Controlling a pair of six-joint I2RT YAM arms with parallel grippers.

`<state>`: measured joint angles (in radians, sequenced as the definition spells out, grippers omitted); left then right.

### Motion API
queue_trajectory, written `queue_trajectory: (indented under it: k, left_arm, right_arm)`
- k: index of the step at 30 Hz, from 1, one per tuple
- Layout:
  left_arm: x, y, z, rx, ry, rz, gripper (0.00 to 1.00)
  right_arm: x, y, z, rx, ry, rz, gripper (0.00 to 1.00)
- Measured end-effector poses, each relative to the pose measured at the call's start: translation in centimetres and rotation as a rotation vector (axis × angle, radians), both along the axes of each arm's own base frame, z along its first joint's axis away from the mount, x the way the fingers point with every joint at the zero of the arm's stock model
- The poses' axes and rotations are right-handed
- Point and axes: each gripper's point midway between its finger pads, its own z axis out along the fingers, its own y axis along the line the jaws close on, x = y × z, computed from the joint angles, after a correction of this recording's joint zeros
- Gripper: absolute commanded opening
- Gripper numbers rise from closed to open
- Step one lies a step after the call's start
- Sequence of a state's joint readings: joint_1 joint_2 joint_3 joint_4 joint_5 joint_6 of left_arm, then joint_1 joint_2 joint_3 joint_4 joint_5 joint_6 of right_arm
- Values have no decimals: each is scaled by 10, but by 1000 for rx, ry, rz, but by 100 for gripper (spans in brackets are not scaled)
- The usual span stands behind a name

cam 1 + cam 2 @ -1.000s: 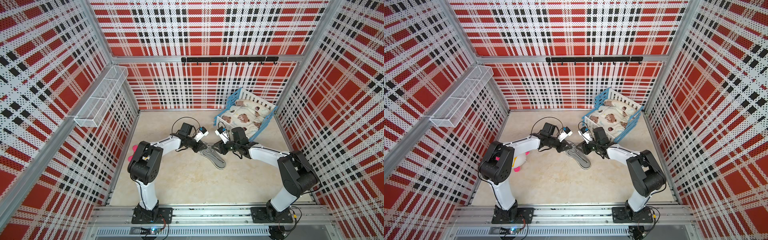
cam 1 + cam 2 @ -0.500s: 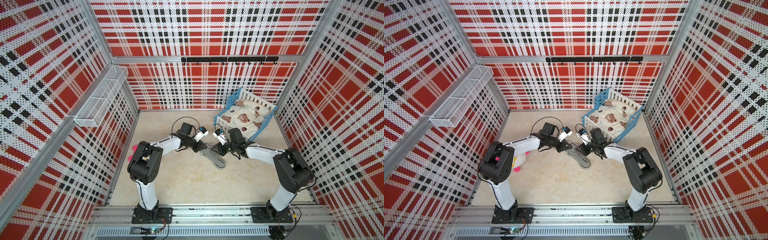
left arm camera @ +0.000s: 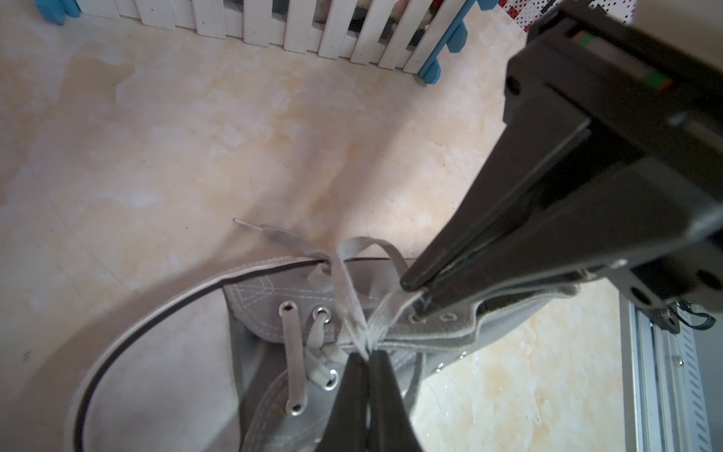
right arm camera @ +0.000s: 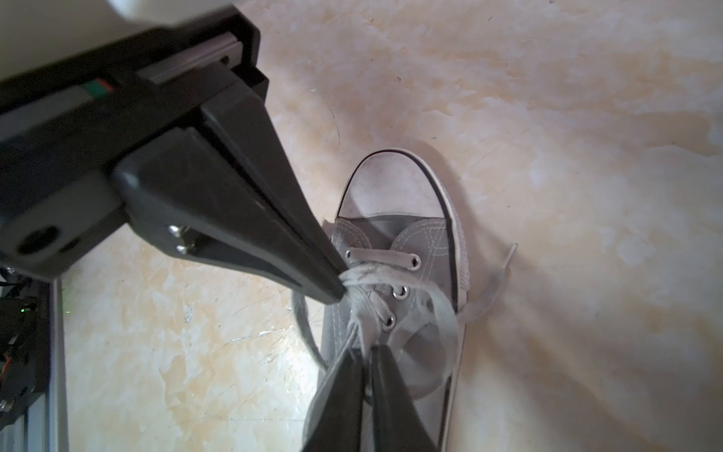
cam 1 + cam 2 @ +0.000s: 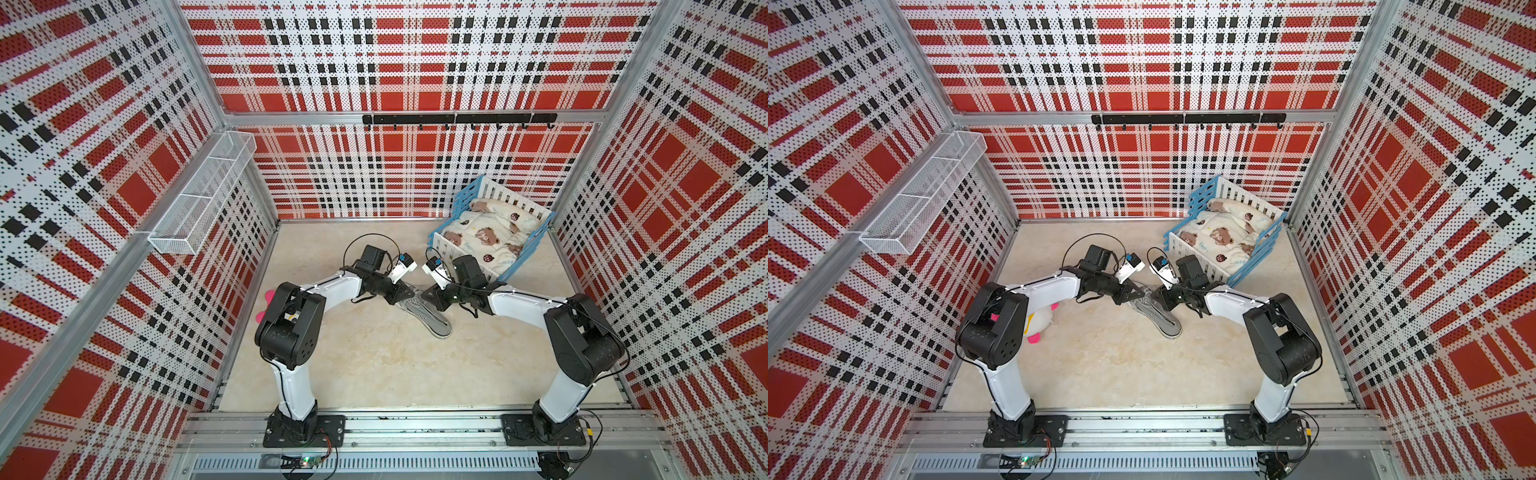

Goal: Tie the shoes
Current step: Cross the shoelace with the shoelace.

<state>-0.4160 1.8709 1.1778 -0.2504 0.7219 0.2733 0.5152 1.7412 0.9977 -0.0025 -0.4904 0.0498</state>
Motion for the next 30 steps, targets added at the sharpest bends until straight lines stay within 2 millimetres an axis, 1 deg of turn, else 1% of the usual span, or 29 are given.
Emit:
queue_trajectory:
  k: [6, 10, 12, 17, 21, 25, 30]
  left_arm:
    - [0, 0, 0, 0, -2, 0, 0]
    - [-1, 0, -2, -6, 0, -1, 0]
    - [-1, -3, 2, -22, -14, -8, 0]
    - [0, -10, 14, -52, -53, -23, 0]
    - [2, -12, 20, -71, -74, -29, 0]
    - [-1, -16, 24, -91, -75, -47, 0]
    - [-6, -25, 32, -126, -91, -82, 0]
  right_arm:
    - [-4, 3, 4, 34, 41, -7, 0]
    - [-8, 7, 23, 120, 112, -10, 0]
    - [-9, 7, 32, 165, 166, -25, 0]
    - [-9, -3, 45, 262, 301, -61, 0]
    - [-11, -11, 49, 324, 381, -74, 0]
    - [-14, -22, 51, 380, 433, -92, 1]
    - [-16, -37, 58, 423, 454, -121, 7]
